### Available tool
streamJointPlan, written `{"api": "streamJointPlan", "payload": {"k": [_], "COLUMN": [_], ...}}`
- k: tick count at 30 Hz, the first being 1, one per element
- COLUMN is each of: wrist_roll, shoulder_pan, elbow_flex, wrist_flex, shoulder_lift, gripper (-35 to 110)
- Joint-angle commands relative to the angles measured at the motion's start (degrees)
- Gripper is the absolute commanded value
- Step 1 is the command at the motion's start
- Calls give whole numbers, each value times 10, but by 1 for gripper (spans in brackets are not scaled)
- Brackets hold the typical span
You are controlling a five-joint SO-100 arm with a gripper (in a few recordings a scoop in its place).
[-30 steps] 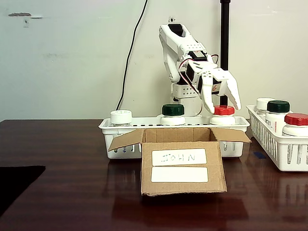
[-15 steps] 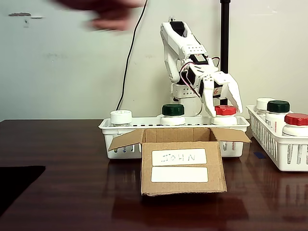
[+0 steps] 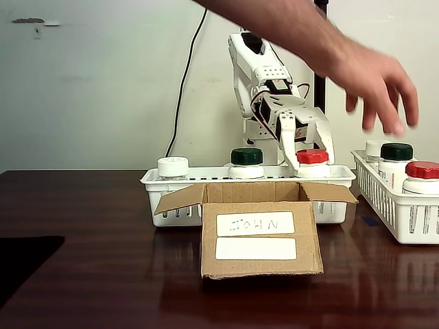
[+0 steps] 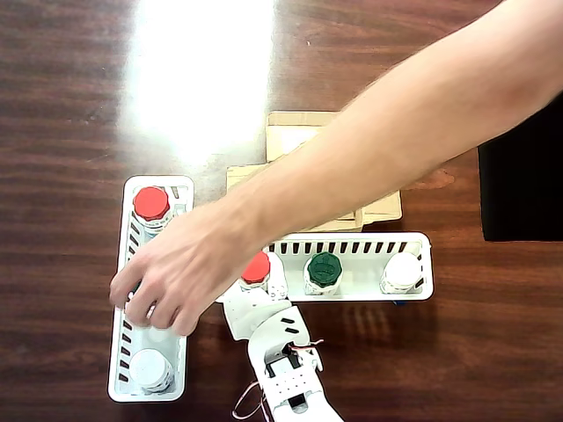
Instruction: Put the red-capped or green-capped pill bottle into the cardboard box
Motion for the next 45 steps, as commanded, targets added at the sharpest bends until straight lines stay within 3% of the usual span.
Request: {"api": "streamJointPlan", "payload": {"k": [1,12,21,35,45], "wrist_roll": [4,-11,-64,-89,-86], "shoulder_pan": [7,-11,-30,14,48], "elbow_flex": [-10,-52,-200,-504,-560], "wrist_flex": [4,259,406,433,424], "shoulder_lift": [77,285,272,8,-60], "gripper": [2,1,1,1,1]}}
